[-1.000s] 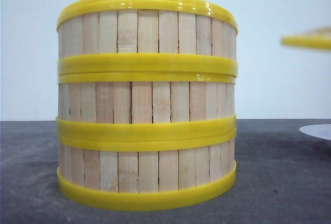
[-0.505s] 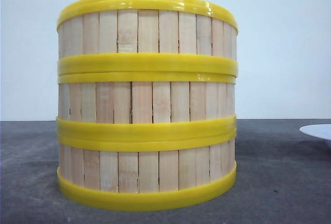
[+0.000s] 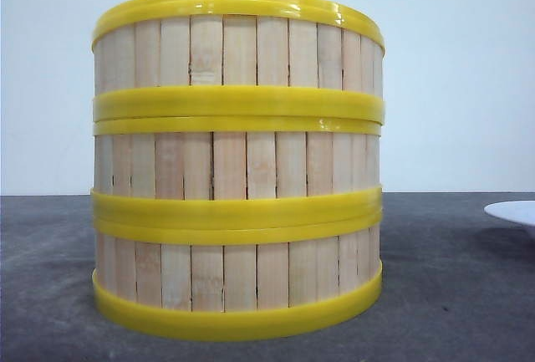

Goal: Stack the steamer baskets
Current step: 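Lift the lid with the right gripper and carry it over the stack, then lower the lid onto the top basket and release with the right gripper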

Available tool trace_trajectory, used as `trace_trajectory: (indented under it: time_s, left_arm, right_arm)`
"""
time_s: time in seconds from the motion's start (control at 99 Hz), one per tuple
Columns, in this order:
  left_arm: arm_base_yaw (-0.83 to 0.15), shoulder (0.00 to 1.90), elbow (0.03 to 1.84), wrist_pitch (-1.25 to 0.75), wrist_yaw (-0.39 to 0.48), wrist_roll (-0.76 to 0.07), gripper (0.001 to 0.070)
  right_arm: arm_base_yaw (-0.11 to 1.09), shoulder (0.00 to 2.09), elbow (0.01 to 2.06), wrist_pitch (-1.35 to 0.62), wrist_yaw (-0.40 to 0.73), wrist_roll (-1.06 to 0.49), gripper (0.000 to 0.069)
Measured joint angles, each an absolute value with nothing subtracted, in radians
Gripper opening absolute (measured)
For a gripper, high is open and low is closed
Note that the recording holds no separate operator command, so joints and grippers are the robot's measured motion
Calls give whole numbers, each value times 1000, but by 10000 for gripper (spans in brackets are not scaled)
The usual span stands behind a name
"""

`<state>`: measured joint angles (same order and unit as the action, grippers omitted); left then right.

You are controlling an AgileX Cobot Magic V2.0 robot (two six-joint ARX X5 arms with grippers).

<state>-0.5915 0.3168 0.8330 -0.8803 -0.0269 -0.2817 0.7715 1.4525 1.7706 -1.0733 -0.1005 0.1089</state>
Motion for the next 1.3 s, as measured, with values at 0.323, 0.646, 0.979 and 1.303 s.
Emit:
trace_trajectory:
  time_s: [0.323, 0.646, 0.979, 1.303]
  left_arm:
    - [-591, 317, 833, -885, -27, -282, 298]
    - [-591, 317, 833, -886, -27, -282, 299]
    - [-591, 317, 833, -886, -27, -282, 299]
    - [-591, 317, 833, -886, -27, -282, 298]
  right_arm:
    - [831, 1569, 1771, -1056, -49, 81, 56]
    - [831, 1623, 1771, -1047, -33, 74, 56]
    - [831, 1632, 1771, -1058, -30, 74, 56]
    - [853, 1632, 1771, -1077, -30, 70, 56]
